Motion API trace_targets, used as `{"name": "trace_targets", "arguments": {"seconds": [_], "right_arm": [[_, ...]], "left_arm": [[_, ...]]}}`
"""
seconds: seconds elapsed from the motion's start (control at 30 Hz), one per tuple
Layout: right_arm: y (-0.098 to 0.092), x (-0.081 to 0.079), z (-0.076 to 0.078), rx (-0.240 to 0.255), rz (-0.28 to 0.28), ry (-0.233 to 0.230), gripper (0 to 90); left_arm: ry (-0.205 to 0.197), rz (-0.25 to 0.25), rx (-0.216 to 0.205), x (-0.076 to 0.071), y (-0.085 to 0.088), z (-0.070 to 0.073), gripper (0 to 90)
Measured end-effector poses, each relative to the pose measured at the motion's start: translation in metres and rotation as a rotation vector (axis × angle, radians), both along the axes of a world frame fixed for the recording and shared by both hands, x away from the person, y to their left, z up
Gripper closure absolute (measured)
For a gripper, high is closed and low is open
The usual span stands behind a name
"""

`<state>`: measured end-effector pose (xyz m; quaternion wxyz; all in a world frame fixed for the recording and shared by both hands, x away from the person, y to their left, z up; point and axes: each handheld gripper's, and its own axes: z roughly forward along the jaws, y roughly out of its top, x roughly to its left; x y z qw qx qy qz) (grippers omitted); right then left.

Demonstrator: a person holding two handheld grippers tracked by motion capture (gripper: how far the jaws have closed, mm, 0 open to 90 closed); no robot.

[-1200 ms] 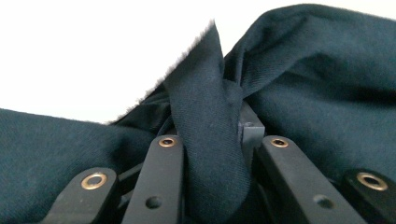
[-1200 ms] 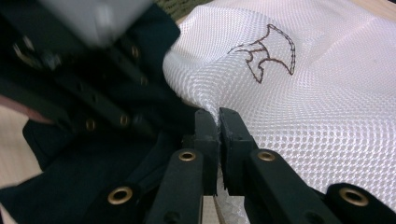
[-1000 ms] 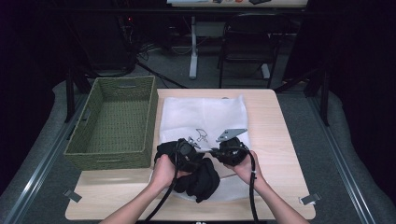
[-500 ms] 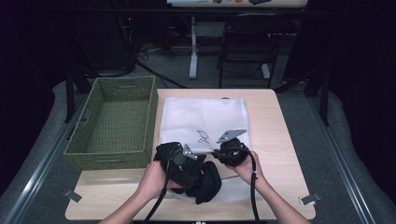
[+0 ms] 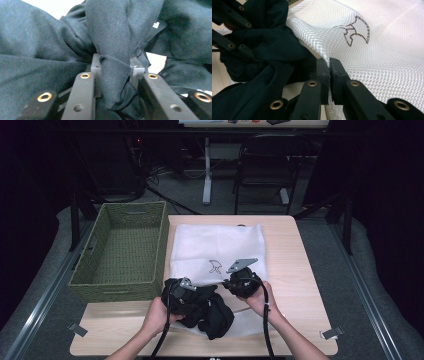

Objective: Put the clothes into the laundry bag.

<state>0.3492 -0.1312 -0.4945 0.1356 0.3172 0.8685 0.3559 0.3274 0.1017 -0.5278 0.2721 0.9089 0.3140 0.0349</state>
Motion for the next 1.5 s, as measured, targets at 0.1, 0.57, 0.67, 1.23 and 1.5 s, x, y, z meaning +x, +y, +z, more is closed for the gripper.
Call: {"name": "trace_targets", "arguments": {"seconds": [0.1,0.57,0.67,1.23,1.5], "right_arm": [[-0.001,0.001,0.001,0.01,-0.005,-0.004,87.0],[-0.003,-0.006,0.03,0.13,-0.012,-0.073,87.2],[-0.005,-0.006,0.027,0.124,-0.005,-0.047,87.2],[-0.014,0.003,0.011,0.065,-0.025,0.022,87.0],[-0.015,0.002,0.01,0.053,-0.025,0.023,86.9]], "left_arm": [[-0.015,-0.001,-0.055,-0.006,-0.002,0.012,75.5],[-0.004,0.168,-0.149,0.02,-0.041,0.004,75.5],[-0.056,0.248,-0.179,0.024,-0.038,0.005,75.4],[-0.058,0.09,-0.072,0.011,-0.03,0.028,33.0],[-0.058,0.022,-0.093,-0.021,-0.025,0.044,17.6]]}}
